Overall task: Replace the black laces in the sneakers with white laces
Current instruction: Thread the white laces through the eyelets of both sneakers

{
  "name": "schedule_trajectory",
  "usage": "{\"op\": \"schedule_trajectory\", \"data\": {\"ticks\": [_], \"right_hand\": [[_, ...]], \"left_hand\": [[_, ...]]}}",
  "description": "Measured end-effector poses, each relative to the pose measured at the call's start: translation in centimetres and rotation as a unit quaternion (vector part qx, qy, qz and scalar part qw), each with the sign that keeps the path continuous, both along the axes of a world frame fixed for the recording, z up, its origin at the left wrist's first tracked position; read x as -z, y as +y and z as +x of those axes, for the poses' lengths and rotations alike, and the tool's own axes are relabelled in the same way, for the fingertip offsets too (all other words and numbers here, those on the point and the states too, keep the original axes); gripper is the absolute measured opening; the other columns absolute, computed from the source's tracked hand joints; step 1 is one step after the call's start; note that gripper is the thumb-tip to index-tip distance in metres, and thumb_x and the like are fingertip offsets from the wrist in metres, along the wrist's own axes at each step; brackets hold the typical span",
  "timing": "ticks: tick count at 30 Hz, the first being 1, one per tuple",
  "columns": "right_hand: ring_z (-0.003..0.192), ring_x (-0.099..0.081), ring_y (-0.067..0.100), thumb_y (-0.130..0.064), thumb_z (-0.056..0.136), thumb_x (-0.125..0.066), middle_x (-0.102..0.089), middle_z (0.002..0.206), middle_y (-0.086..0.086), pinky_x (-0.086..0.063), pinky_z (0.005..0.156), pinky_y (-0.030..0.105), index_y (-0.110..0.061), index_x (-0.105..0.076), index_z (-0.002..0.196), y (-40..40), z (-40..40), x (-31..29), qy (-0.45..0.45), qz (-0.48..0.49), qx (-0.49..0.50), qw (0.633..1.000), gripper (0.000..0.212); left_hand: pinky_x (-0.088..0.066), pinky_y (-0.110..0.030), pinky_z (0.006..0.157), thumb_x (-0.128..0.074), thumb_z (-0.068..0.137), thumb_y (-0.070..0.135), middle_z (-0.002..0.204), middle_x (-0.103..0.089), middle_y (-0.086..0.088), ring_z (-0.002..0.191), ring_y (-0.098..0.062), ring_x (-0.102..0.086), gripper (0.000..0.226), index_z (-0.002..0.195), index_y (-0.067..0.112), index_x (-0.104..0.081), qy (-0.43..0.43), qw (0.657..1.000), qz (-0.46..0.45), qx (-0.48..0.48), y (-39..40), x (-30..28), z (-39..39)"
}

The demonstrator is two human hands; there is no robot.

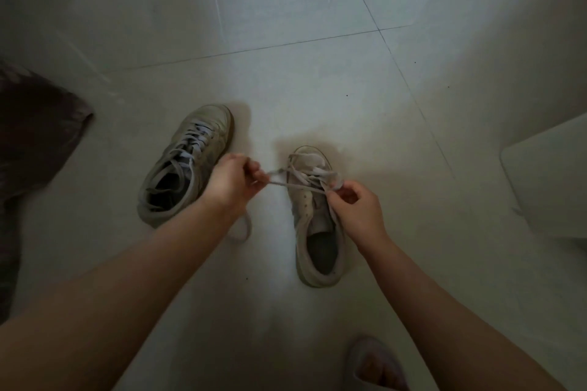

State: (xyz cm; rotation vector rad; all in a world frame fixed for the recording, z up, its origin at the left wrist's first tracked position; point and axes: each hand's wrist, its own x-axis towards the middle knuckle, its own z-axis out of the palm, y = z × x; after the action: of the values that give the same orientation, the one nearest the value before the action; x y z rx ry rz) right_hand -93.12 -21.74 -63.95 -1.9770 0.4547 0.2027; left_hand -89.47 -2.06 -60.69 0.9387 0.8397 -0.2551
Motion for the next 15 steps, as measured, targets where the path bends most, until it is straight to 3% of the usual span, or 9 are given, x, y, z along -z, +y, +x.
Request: {"op": "schedule_trajectory", "data": {"ticks": [2, 3, 4, 6, 8, 9, 11, 13, 15], "right_hand": [[0.07, -0.058, 0.007, -0.009, 0.083, -0.067, -0.064, 0.076, -0.004, -0.046, 0.065, 0.015, -0.012, -0.067, 0.091, 0.2, 0.2, 0.0, 0.004, 0.006, 0.005, 1.0, 0.008], [0.071, -0.059, 0.008, -0.008, 0.083, -0.068, -0.065, 0.078, -0.003, -0.046, 0.066, 0.014, -0.01, -0.068, 0.092, 0.3, 0.2, 0.0, 0.005, 0.006, 0.005, 1.0, 0.009], [0.072, -0.059, 0.008, -0.008, 0.083, -0.068, -0.065, 0.078, -0.002, -0.047, 0.066, 0.012, -0.009, -0.068, 0.093, 0.4, 0.2, 0.0, 0.002, 0.006, 0.004, 1.0, 0.01], [0.071, -0.059, 0.005, -0.007, 0.083, -0.068, -0.065, 0.078, -0.004, -0.046, 0.065, 0.008, -0.011, -0.068, 0.092, 0.6, 0.1, -0.1, -0.001, 0.007, 0.0, 1.0, 0.01], [0.071, -0.058, 0.003, -0.007, 0.083, -0.067, -0.064, 0.077, -0.007, -0.045, 0.064, 0.007, -0.014, -0.066, 0.091, 0.9, 0.0, -0.3, -0.003, 0.004, -0.002, 1.0, 0.011], [0.071, -0.058, 0.002, -0.007, 0.083, -0.067, -0.063, 0.077, -0.009, -0.045, 0.064, 0.007, -0.016, -0.066, 0.09, 0.9, 0.0, -0.4, -0.005, 0.001, -0.002, 1.0, 0.011], [0.07, -0.058, 0.001, -0.008, 0.083, -0.067, -0.063, 0.076, -0.01, -0.044, 0.063, 0.009, -0.017, -0.066, 0.088, 1.0, 0.0, -0.6, -0.01, -0.013, -0.002, 1.0, 0.01], [0.069, -0.057, 0.0, -0.009, 0.081, -0.067, -0.063, 0.076, -0.008, -0.044, 0.063, 0.011, -0.017, -0.066, 0.086, 0.9, -0.1, -0.7, -0.014, -0.03, 0.007, 0.999, 0.01], [0.07, -0.057, 0.001, -0.011, 0.081, -0.068, -0.063, 0.076, -0.006, -0.043, 0.063, 0.012, -0.016, -0.066, 0.086, 0.8, -0.1, -0.7, -0.017, -0.043, 0.017, 0.999, 0.008]], "left_hand": [[-0.025, -0.013, 0.035, -0.025, 0.092, -0.001, 0.052, -0.026, -0.002, 0.031, -0.007, -0.025, 0.036, 0.061, 0.016, -0.029, 0.014, 0.994, 0.107, 0.024, 2.0, 1.0, 0.3], [-0.025, -0.015, 0.037, -0.027, 0.092, 0.001, 0.055, -0.029, -0.003, 0.033, -0.009, -0.028, 0.033, 0.062, 0.015, -0.033, 0.013, 0.976, 0.202, 0.082, 2.7, 1.5, 0.1], [-0.031, -0.019, 0.043, -0.032, 0.093, 0.005, 0.06, -0.036, -0.005, 0.04, -0.014, -0.037, 0.027, 0.068, 0.013, -0.041, -0.003, 0.932, 0.321, 0.168, 3.1, 2.0, -0.4], [-0.036, -0.027, 0.058, -0.045, 0.095, 0.02, 0.067, -0.05, -0.004, 0.061, -0.025, -0.052, 0.014, 0.083, 0.016, -0.052, -0.094, 0.764, 0.527, 0.361, 2.8, 2.2, -2.2], [-0.037, -0.027, 0.06, -0.043, 0.095, 0.041, 0.076, -0.057, 0.001, 0.075, -0.024, -0.06, 0.021, 0.092, 0.026, -0.056, -0.189, 0.579, 0.612, 0.504, 1.2, 1.4, -3.8], [-0.037, -0.026, 0.06, -0.038, 0.096, 0.047, 0.084, -0.06, 0.003, 0.08, -0.022, -0.061, 0.028, 0.093, 0.028, -0.058, -0.216, 0.519, 0.627, 0.539, 0.4, 1.1, -4.4], [-0.036, -0.025, 0.06, -0.031, 0.099, 0.046, 0.093, -0.061, 0.002, 0.085, -0.021, -0.06, 0.037, 0.091, 0.024, -0.06, -0.227, 0.473, 0.648, 0.553, -0.2, 0.8, -4.9], [-0.037, -0.026, 0.061, -0.033, 0.099, 0.039, 0.095, -0.064, -0.001, 0.086, -0.024, -0.061, 0.036, 0.088, 0.02, -0.062, -0.187, 0.477, 0.678, 0.527, 0.8, 0.9, -4.5], [-0.037, -0.025, 0.064, -0.037, 0.097, 0.034, 0.097, -0.067, -0.005, 0.087, -0.027, -0.064, 0.034, 0.09, 0.016, -0.065, -0.085, 0.487, 0.697, 0.52, 2.8, 0.8, -3.7]]}}
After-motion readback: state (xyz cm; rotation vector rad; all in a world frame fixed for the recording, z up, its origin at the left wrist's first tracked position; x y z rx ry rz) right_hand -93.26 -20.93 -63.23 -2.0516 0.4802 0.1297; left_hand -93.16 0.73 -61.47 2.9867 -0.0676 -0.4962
